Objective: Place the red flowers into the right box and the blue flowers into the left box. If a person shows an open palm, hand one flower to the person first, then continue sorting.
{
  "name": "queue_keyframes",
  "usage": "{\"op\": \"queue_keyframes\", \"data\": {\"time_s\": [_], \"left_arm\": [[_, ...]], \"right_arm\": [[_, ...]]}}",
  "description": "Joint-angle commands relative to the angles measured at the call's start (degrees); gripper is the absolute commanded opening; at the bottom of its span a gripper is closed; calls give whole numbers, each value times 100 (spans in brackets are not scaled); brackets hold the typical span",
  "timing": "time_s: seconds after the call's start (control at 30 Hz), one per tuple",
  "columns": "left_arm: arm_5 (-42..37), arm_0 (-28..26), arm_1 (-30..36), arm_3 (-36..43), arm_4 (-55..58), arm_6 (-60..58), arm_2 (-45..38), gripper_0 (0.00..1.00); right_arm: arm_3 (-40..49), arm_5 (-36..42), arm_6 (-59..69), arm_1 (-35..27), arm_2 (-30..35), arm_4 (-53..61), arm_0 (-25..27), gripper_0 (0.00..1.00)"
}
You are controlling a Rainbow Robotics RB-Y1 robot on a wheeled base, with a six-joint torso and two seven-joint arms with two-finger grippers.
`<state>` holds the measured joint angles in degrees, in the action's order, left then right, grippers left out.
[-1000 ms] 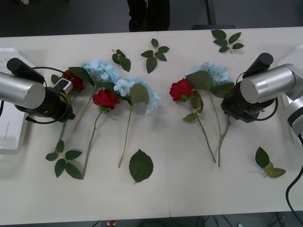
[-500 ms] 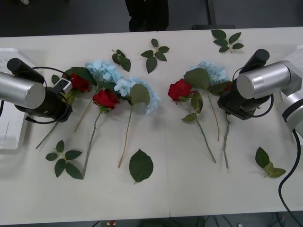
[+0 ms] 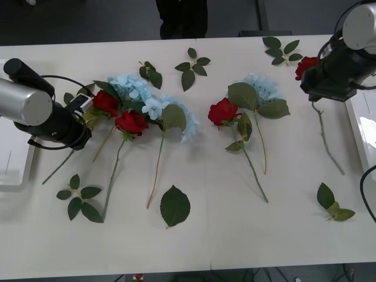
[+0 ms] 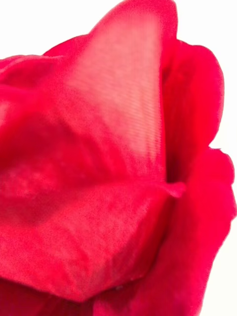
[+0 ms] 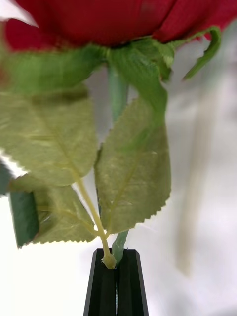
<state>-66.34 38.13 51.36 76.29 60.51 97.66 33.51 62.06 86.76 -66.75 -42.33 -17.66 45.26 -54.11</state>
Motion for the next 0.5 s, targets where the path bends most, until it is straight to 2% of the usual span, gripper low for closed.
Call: {"op": "queue_keyframes", "data": {"time_s": [0.03,0.1,0.17,0.27,0.33,0.5], "left_arm": [[-494,10,1043,1274,1024,-318,-609,0],[-556,-245,1271,1722,1446,-300,-952,0],[-459,-746,1473,2276,2123,-300,-1576,0],[-151,-1414,1465,2900,2791,-300,-2297,0],[385,-1950,1210,3410,3239,-282,-2701,0],[1554,-2381,93,4157,2975,-309,-2780,0]], "right_arm": [[52,43,-1490,-653,-9,-589,-408,0],[34,-45,-2008,-776,-18,-932,-408,0],[-97,-230,-2536,-935,-71,-1213,-408,0],[-352,-669,-2958,-1084,-290,-1608,-416,0],[-669,-1170,-3107,-1216,-589,-1802,-416,0],[-1644,-2278,-3028,-1234,-1134,-1846,-416,0]]}}
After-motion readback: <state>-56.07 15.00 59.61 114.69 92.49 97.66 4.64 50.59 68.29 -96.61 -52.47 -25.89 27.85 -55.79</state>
